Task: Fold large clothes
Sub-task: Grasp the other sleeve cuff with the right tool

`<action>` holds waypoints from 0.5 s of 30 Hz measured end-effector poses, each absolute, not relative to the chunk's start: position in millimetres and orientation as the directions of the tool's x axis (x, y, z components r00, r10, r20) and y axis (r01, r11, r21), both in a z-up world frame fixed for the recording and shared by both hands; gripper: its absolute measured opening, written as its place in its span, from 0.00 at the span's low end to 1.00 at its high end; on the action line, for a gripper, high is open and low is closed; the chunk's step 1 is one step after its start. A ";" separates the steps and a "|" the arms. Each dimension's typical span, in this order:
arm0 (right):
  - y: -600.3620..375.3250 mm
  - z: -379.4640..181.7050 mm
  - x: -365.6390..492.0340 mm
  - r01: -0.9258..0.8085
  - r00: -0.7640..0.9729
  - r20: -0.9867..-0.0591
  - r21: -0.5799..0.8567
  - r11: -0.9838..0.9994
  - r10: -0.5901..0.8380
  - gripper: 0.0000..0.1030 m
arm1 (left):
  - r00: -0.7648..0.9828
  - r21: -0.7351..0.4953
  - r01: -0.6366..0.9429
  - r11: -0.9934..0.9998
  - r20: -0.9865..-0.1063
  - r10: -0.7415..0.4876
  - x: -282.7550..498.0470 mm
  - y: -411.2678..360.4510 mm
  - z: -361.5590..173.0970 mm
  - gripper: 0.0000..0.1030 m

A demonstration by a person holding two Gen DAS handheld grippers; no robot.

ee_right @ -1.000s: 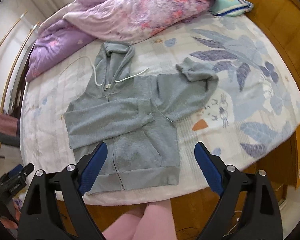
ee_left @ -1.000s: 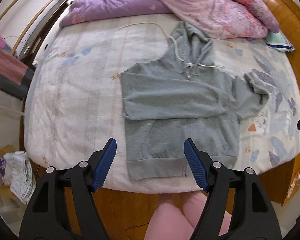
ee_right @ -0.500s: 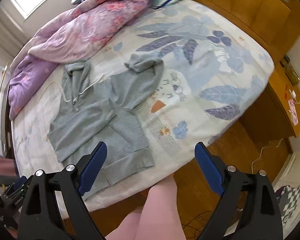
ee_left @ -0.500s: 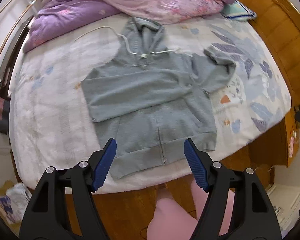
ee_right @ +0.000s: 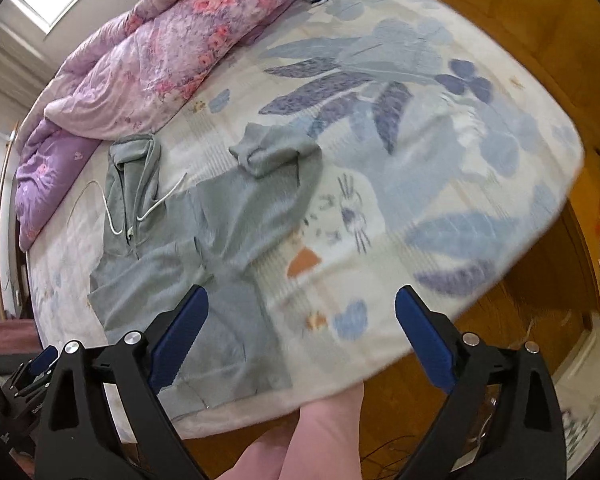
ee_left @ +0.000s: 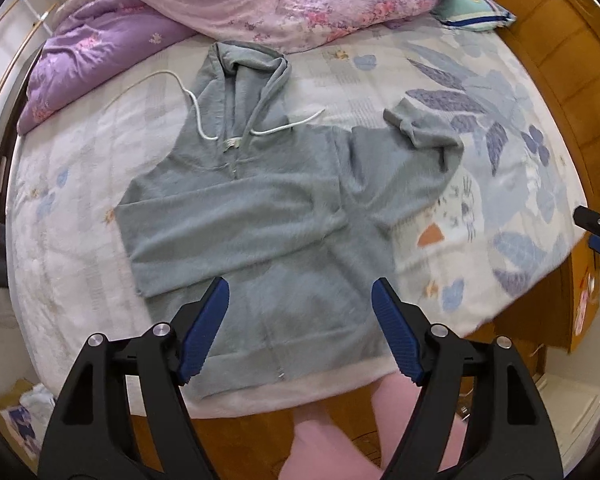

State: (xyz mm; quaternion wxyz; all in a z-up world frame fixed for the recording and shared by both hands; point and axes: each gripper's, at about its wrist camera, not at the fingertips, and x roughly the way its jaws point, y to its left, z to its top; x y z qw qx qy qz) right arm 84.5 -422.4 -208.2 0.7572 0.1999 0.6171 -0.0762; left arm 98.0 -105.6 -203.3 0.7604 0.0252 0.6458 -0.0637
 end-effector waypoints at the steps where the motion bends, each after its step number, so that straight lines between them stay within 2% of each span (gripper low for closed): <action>1: -430.0 -217.6 102.8 0.350 0.214 -0.966 0.213 0.912 0.144 0.88 | 0.150 -0.045 0.114 0.992 -0.987 -0.062 108.0 -110.9 -208.0 0.73; 8: -459.0 -290.9 225.5 0.193 0.155 -0.953 0.286 0.939 0.259 0.88 | 0.111 -0.031 0.016 0.999 -0.993 -0.033 184.5 -150.7 -259.0 0.73; 15: -460.5 -385.6 330.5 0.102 0.039 -0.945 0.326 0.940 0.323 0.88 | 0.064 0.001 -0.107 0.994 -0.998 0.008 231.4 -142.9 -313.8 0.73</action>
